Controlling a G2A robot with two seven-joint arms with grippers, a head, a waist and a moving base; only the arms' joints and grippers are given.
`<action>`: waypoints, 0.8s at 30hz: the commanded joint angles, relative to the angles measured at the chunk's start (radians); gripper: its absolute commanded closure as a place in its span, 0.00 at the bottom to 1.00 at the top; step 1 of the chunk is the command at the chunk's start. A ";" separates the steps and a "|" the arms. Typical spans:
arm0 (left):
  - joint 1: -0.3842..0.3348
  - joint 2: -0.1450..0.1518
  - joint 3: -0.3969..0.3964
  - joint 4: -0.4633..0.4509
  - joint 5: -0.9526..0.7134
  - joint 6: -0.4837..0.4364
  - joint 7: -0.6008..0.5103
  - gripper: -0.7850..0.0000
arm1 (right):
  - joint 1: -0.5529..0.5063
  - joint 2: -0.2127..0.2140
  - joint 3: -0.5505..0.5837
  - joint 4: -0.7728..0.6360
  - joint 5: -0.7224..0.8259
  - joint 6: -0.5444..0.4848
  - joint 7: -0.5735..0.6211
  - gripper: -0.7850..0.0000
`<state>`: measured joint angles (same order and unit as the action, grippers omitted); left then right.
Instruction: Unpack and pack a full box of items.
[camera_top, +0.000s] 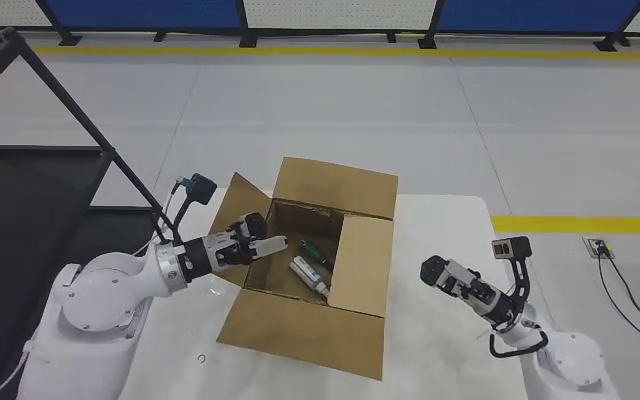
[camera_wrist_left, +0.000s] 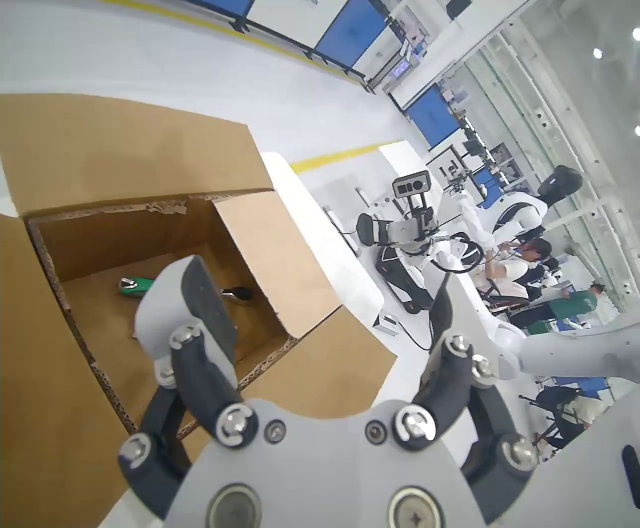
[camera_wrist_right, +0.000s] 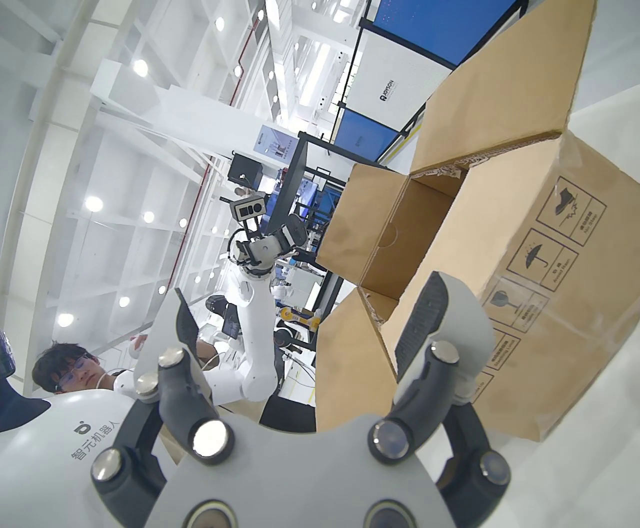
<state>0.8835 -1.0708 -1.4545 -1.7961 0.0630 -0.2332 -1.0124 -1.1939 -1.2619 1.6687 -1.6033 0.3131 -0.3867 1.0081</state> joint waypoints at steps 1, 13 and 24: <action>-0.001 0.000 0.000 0.001 -0.001 0.000 0.000 0.00 | 0.000 0.000 0.000 0.000 0.000 0.000 0.000 0.00; -0.088 -0.023 0.159 0.227 -0.183 0.047 -0.003 0.00 | -0.026 0.010 -0.010 -0.038 0.081 -0.045 0.076 0.00; -0.302 -0.112 0.504 0.547 -0.210 0.099 0.038 0.00 | -0.133 0.034 0.066 -0.041 0.121 -0.097 0.117 0.00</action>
<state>0.5935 -1.1743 -0.9785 -1.2772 -0.1412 -0.1393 -0.9777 -1.3193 -1.2292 1.7294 -1.6408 0.4317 -0.4823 1.1255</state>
